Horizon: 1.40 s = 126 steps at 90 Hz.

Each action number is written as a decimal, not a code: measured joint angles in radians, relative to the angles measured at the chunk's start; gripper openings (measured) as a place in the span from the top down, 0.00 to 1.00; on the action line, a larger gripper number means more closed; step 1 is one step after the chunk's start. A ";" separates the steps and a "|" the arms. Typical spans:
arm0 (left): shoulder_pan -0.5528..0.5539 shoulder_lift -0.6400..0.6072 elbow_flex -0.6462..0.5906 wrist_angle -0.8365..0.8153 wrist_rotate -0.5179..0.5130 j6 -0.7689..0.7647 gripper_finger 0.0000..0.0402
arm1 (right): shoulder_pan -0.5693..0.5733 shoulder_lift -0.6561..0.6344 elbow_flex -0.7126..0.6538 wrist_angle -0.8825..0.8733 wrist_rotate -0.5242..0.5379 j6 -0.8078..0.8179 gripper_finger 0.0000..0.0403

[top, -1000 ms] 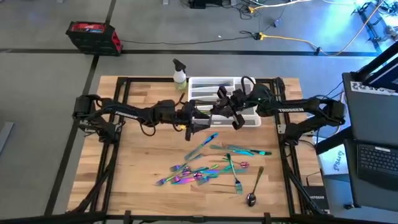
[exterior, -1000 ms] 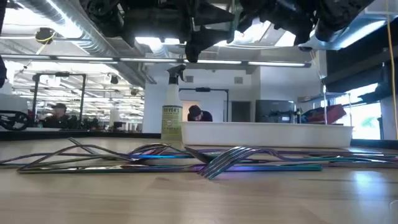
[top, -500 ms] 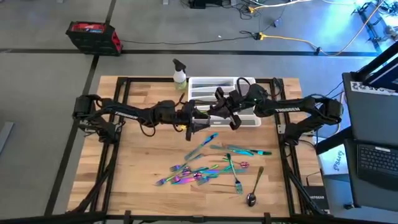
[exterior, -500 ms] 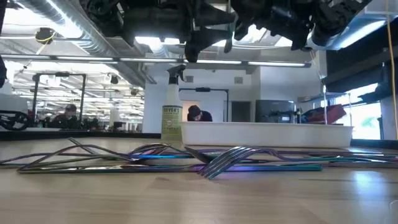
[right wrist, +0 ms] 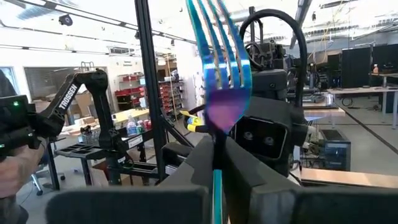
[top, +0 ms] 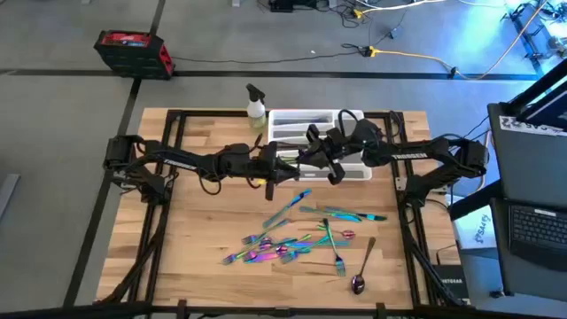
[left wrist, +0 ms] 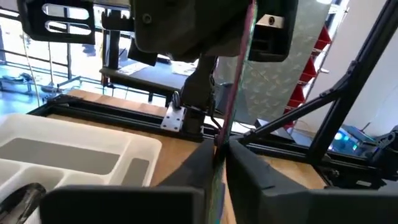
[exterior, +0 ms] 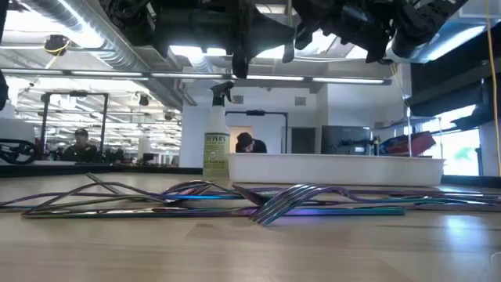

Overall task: Sort silverware
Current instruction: Put the blue fork on the white silverware tray

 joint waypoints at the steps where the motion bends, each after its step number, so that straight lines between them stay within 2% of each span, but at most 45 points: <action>1: 0.000 0.000 0.000 0.000 0.003 0.001 0.96 | 0.000 0.000 0.000 0.000 0.000 0.000 1.00; 12: 0.001 0.000 0.000 -0.001 0.056 0.031 0.99 | 0.000 0.000 0.000 -0.007 0.000 -0.001 1.00; 49: -0.001 0.001 0.000 -0.004 0.039 0.028 1.00 | -0.001 -0.001 0.000 -0.026 -0.030 -0.007 0.98; 59: -0.001 0.001 0.000 0.004 0.020 0.026 1.00 | -0.002 -0.001 0.000 -0.058 -0.035 -0.010 0.91; 90: 0.005 0.001 0.000 -0.008 -0.036 0.002 1.00 | -0.027 -0.030 0.000 -0.084 -0.070 -0.043 0.61; 106: 0.032 0.001 0.000 -0.013 -0.044 -0.011 1.00 | -0.110 -0.130 0.000 -0.292 -0.078 -0.138 0.54; 126: 0.087 0.001 0.000 -0.017 -0.043 -0.020 1.00 | -0.195 -0.277 0.000 -0.617 -0.041 -0.326 0.53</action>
